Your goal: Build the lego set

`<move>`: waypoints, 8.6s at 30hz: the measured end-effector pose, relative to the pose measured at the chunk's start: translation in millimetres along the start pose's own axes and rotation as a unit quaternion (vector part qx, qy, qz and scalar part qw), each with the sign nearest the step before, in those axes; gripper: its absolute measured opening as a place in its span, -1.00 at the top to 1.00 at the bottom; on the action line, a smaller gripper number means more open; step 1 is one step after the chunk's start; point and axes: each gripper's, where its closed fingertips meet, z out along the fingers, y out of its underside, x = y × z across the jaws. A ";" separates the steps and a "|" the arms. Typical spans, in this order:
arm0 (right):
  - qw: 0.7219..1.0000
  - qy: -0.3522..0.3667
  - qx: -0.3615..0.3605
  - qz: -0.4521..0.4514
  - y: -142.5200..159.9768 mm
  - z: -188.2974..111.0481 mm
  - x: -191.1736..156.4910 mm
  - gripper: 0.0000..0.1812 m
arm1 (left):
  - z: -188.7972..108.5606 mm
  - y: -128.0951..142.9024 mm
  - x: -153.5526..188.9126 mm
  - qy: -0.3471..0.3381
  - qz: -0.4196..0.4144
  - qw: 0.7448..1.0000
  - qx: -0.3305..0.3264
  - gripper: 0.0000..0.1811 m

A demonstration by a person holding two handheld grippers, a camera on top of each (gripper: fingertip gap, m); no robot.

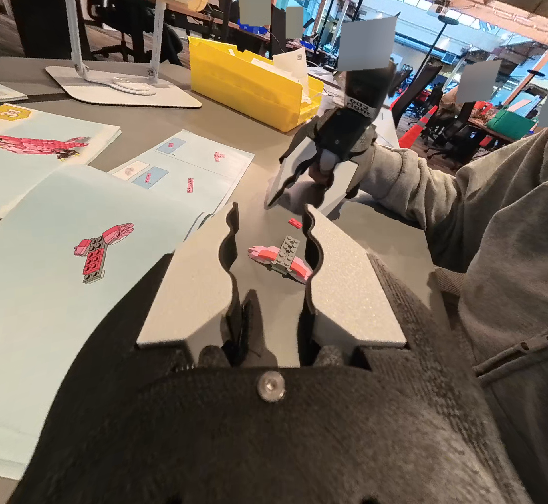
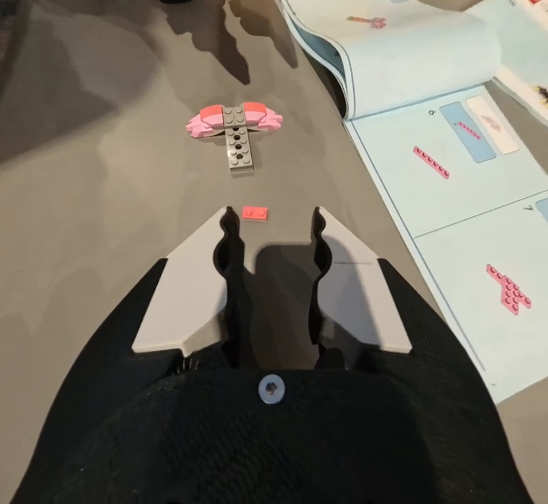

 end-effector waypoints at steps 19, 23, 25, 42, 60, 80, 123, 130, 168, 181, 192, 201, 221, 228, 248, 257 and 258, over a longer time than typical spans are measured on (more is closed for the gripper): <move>1.000 -0.023 -0.002 -0.007 -28.5 33.8 -26.7 0.84 | 6.2 43.3 22.8 0.000 0.274 0.952 -0.133 0.46; 1.000 -0.023 0.003 0.005 -29.0 31.2 -23.7 0.84 | 6.4 52.2 19.5 -0.030 0.415 0.899 -0.133 0.24; 0.999 -0.031 0.029 0.008 -35.0 24.9 -23.9 0.84 | 5.9 54.9 17.8 -0.036 0.481 0.866 -0.129 0.20; 0.992 -0.087 0.088 -0.030 -56.8 9.9 -49.0 0.85 | 17.2 53.0 44.1 -0.102 0.773 0.626 -0.017 0.81; 0.994 -0.050 0.098 0.000 -48.5 -6.7 -27.9 0.47 | 17.8 55.0 39.2 -0.111 0.785 0.607 -0.045 0.87; 0.999 -0.038 -0.002 0.027 0.3 -1.8 -15.4 0.78 | 15.5 52.8 32.7 -0.121 0.785 0.605 -0.056 0.87; 0.986 -0.140 0.063 -0.064 -66.2 -0.7 -58.9 0.86 | 17.9 50.2 50.2 -0.105 0.793 0.600 -0.013 0.88; 0.986 -0.139 0.059 -0.072 -65.1 -0.1 -60.1 0.86 | 18.2 51.8 52.6 -0.099 0.796 0.598 -0.010 0.88; 0.774 0.410 -0.019 -0.482 -88.3 15.9 1.7 0.65 | 13.7 25.8 8.2 -0.202 0.760 0.616 -0.056 0.87; 0.755 0.419 -0.036 -0.502 -87.3 24.3 1.5 0.86 | 14.1 29.8 7.3 -0.194 0.755 0.623 -0.066 0.87; 0.758 0.408 -0.043 -0.507 -83.2 27.6 0.2 0.87 | 15.2 36.6 10.9 -0.177 0.752 0.630 -0.076 0.86; 0.733 0.393 -0.060 -0.553 -76.6 32.0 -1.9 0.87 | 16.8 44.0 11.6 -0.162 0.750 0.634 -0.096 0.87; 0.793 0.386 -0.030 -0.471 -76.4 33.0 0.2 0.87 | 15.9 42.1 9.6 -0.165 0.725 0.661 -0.102 0.87; 0.795 0.390 -0.059 -0.462 -73.1 35.0 1.6 0.88 | 16.1 44.3 7.7 -0.170 0.722 0.660 -0.117 0.87; 0.830 0.357 -0.038 -0.427 -66.5 39.9 -0.5 0.87 | 17.5 48.2 3.4 -0.164 0.703 0.678 -0.136 0.87; 0.778 0.379 -0.071 -0.496 -66.1 40.3 -0.9 0.86 | 18.1 49.6 3.2 -0.162 0.704 0.677 -0.140 0.87; 0.775 0.380 -0.073 -0.500 -66.2 40.4 -0.9 0.86 | 18.0 49.7 3.2 -0.162 0.705 0.676 -0.140 0.87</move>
